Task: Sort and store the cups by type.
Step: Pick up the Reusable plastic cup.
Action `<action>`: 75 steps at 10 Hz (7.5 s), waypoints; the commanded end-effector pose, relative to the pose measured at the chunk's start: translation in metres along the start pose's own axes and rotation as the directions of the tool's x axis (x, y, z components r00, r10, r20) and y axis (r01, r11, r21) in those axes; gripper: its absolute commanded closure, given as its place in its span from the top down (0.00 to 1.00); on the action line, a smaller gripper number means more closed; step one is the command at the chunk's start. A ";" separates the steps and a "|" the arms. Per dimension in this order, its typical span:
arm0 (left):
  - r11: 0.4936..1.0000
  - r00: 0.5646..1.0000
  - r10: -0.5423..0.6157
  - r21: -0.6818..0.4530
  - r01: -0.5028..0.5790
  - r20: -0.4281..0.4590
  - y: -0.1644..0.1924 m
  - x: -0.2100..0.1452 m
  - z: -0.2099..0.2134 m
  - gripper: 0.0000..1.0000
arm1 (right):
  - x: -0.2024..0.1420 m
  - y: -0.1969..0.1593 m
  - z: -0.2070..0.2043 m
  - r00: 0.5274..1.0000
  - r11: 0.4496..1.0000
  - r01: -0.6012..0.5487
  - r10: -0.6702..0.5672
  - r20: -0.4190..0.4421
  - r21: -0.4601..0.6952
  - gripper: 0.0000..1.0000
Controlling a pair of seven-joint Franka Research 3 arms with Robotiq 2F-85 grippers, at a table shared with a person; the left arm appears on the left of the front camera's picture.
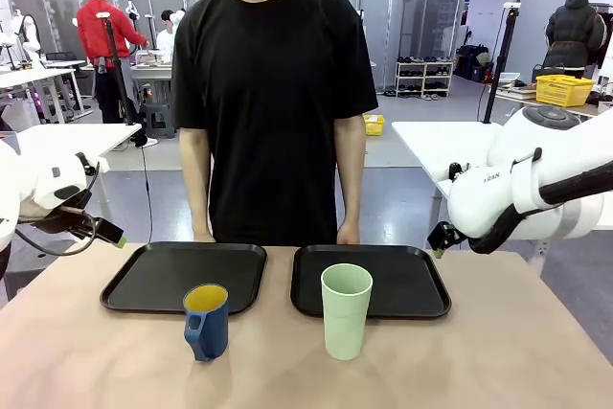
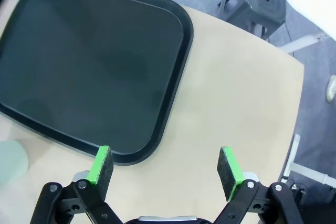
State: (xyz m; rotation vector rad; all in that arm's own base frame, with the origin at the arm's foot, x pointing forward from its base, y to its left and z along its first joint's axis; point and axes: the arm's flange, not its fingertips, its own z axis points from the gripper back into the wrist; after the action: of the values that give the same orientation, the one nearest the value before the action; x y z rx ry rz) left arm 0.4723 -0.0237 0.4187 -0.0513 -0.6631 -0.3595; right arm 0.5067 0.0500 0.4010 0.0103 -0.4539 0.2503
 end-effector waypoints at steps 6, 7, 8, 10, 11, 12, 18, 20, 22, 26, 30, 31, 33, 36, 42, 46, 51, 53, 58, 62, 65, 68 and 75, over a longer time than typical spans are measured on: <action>1.000 1.000 0.005 0.005 -0.004 -0.011 0.002 -0.001 -0.005 1.00 | 0.000 -0.001 0.001 1.000 1.000 0.001 -0.001 -0.005 0.000 1.00; 1.000 1.000 0.005 0.005 -0.004 -0.011 0.002 -0.001 -0.005 1.00 | 0.000 -0.001 0.001 1.000 1.000 0.001 -0.001 -0.005 0.000 1.00; 1.000 1.000 0.005 0.005 -0.004 -0.011 0.002 -0.001 -0.005 1.00 | 0.000 -0.001 0.001 1.000 1.000 0.001 -0.001 -0.005 0.000 1.00; 1.000 1.000 0.005 0.005 -0.004 -0.011 0.002 -0.001 -0.005 1.00 | 0.000 -0.001 0.001 1.000 1.000 0.001 -0.001 -0.005 0.000 1.00; 1.000 1.000 0.005 0.005 -0.004 -0.011 0.002 -0.001 -0.005 1.00 | 0.000 -0.001 0.001 1.000 1.000 0.001 -0.001 -0.005 0.000 1.00; 1.000 1.000 0.005 0.005 -0.004 -0.011 0.002 -0.001 -0.005 1.00 | 0.000 -0.001 0.001 1.000 1.000 0.001 -0.001 -0.005 0.000 1.00; 1.000 1.000 0.005 0.005 -0.004 -0.011 0.002 -0.001 -0.005 1.00 | 0.000 -0.001 0.001 1.000 1.000 0.001 -0.001 -0.005 0.000 1.00; 1.000 1.000 0.005 0.005 -0.004 -0.011 0.002 -0.001 -0.005 1.00 | 0.000 -0.001 0.001 1.000 1.000 0.001 -0.001 -0.005 0.000 1.00; 1.000 1.000 0.005 0.005 -0.004 -0.011 0.002 -0.001 -0.005 1.00 | -0.002 -0.001 0.003 1.000 1.000 -0.009 0.009 -0.014 -0.004 1.00; 1.000 1.000 0.005 0.005 -0.004 -0.011 0.002 -0.001 -0.005 1.00 | -0.006 0.011 0.052 0.819 0.790 -0.572 0.563 -0.108 -0.219 1.00; 1.000 1.000 0.005 0.005 -0.004 -0.011 0.002 -0.001 -0.005 1.00 | -0.022 0.020 0.076 0.393 0.391 -0.919 0.918 -0.050 -0.053 1.00; 1.000 1.000 0.005 0.005 -0.004 -0.011 0.002 -0.001 -0.005 1.00 | -0.025 0.021 0.075 0.344 0.344 -0.939 0.938 -0.027 -0.021 1.00; 1.000 1.000 0.005 0.005 -0.004 -0.011 0.002 -0.001 -0.005 1.00 | -0.033 0.021 0.072 0.257 0.256 -0.966 0.966 0.014 0.042 1.00; 1.000 1.000 0.005 0.005 -0.004 -0.011 0.002 -0.001 -0.005 1.00 | -0.037 0.036 0.059 0.265 0.265 -0.964 0.964 0.001 0.023 1.00; 1.000 1.000 0.005 0.005 -0.004 -0.011 0.002 -0.001 -0.005 1.00 | -0.031 0.041 0.022 0.259 0.240 -0.961 0.954 0.151 0.136 1.00; 1.000 1.000 0.005 0.005 -0.004 -0.011 0.002 -0.001 -0.005 1.00 | -0.042 0.050 -0.031 0.272 0.177 -0.952 0.860 0.431 0.249 1.00; 1.000 1.000 0.005 0.005 -0.004 -0.011 0.002 -0.001 -0.005 1.00 | -0.058 0.039 -0.097 0.384 0.162 -0.920 0.567 0.729 0.358 1.00; 1.000 1.000 0.005 0.005 -0.004 -0.011 0.002 -0.001 -0.005 1.00 | -0.066 0.036 -0.118 0.387 0.132 -0.921 0.404 0.829 0.366 1.00; 1.000 1.000 0.005 0.005 -0.004 -0.011 0.002 -0.001 -0.005 1.00 | -0.072 0.040 -0.141 0.401 0.156 -0.915 0.236 0.885 0.372 1.00; 1.000 1.000 0.005 0.005 -0.004 -0.011 0.002 -0.001 -0.005 1.00 | -0.075 0.038 -0.140 0.427 0.150 -0.904 0.247 0.870 0.401 1.00; 1.000 1.000 0.005 0.005 -0.004 -0.011 0.002 -0.001 -0.005 1.00 | -0.075 0.038 -0.140 0.427 0.151 -0.904 0.249 0.869 0.400 1.00; 1.000 1.000 0.005 0.005 -0.004 -0.011 0.002 -0.001 -0.005 1.00 | -0.076 0.051 -0.151 0.423 0.117 -0.906 0.191 0.886 0.407 1.00; 1.000 1.000 0.005 0.005 -0.004 -0.011 0.002 -0.001 -0.005 1.00 | -0.067 0.075 -0.156 0.400 0.045 -0.916 0.126 0.908 0.398 1.00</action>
State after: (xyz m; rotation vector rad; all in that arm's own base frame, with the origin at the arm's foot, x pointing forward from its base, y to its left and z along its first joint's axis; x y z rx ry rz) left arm 0.4767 -0.0219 0.4120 -0.0426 -0.6481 -0.3536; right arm 0.4932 0.1104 0.2316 1.1831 -0.9983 1.4561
